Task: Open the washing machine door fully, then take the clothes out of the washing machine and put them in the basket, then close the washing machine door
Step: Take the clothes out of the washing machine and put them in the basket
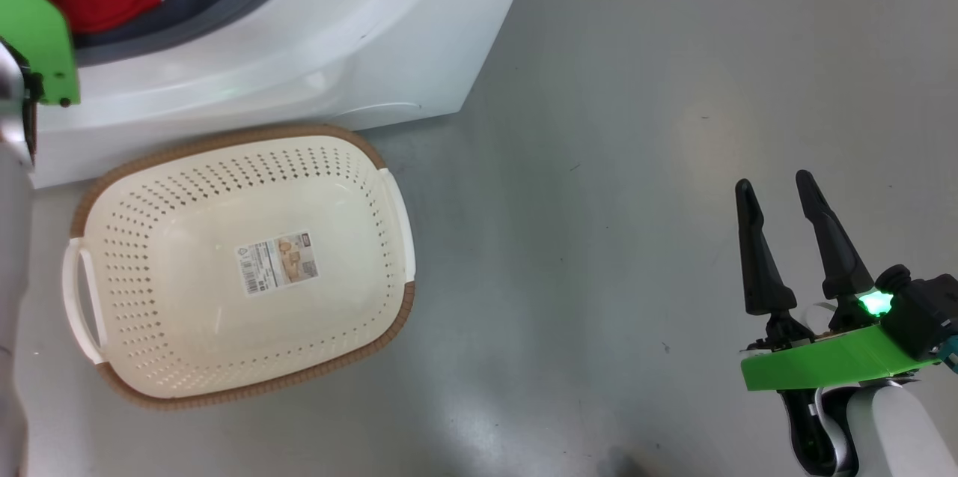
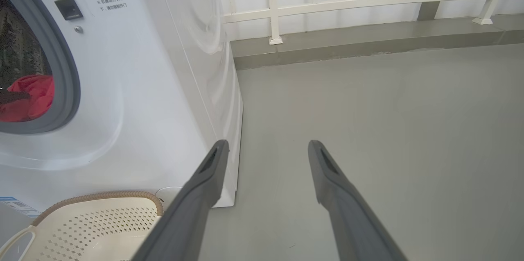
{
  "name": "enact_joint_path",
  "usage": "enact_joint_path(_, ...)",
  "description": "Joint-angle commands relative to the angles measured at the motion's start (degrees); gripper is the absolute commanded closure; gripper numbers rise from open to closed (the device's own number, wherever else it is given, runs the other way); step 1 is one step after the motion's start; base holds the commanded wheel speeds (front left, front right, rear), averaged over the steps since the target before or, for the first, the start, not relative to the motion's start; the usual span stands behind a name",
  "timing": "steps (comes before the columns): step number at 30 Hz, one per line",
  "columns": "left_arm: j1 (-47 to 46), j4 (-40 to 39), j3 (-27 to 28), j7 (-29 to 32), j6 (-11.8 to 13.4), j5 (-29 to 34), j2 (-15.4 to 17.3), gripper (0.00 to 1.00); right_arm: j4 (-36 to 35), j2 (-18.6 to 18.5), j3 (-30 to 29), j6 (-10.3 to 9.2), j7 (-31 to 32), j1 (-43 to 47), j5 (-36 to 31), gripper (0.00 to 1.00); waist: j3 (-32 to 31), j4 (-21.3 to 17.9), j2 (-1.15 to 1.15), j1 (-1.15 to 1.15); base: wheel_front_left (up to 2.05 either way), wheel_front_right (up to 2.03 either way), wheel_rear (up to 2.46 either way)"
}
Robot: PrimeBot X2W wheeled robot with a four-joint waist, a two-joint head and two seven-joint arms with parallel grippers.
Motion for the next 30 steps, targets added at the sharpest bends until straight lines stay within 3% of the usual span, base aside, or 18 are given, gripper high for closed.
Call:
enact_joint_path(1,-1.6,-1.0,0.3,0.1,0.6,0.0,3.2,0.0,-1.5,-0.8,1.4,0.36,-0.4,-0.6,0.4,0.0,0.2,-0.2,0.0,0.0,0.0,0.0,0.0)
enact_joint_path(11,-1.3,-0.4,-0.1,2.4,0.2,-1.1,4.1,0.0,-1.7,-0.8,2.0,0.36,-0.4,-0.7,0.9,0.0,0.2,-0.9,0.0,0.0,0.0,0.0,0.0)
enact_joint_path(13,-1.1,-0.3,-0.2,2.7,0.2,-1.2,4.2,0.51,-1.7,-0.8,2.1,0.36,-0.4,-0.7,0.9,0.0,0.1,-1.0,0.0,0.0,0.0,0.0,0.0)
enact_joint_path(15,-0.9,-0.3,-0.4,2.9,0.2,-1.3,4.4,0.75,-1.7,-0.8,2.2,0.36,-0.4,-0.7,1.0,0.0,0.0,-1.1,0.0,0.0,0.0,0.0,0.0)
enact_joint_path(16,-0.9,-0.3,-0.5,2.8,0.2,-1.4,4.4,1.0,-1.8,-0.8,2.2,0.36,-0.4,-0.7,1.0,0.0,0.0,-1.1,0.0,0.0,0.0,0.0,0.0)
enact_joint_path(22,-0.9,-0.2,-0.8,2.5,-0.1,-2.0,4.5,1.0,-1.9,-0.8,2.1,0.36,-0.4,-0.7,1.0,0.0,0.2,-0.9,0.0,0.0,0.0,0.0,0.0)
enact_joint_path(30,-0.6,-1.5,-0.2,-3.5,-0.1,-3.5,4.2,1.0,-1.8,-0.8,2.0,0.36,-0.4,-1.0,1.1,0.0,0.4,-0.2,0.0,0.0,0.0,0.0,0.0)
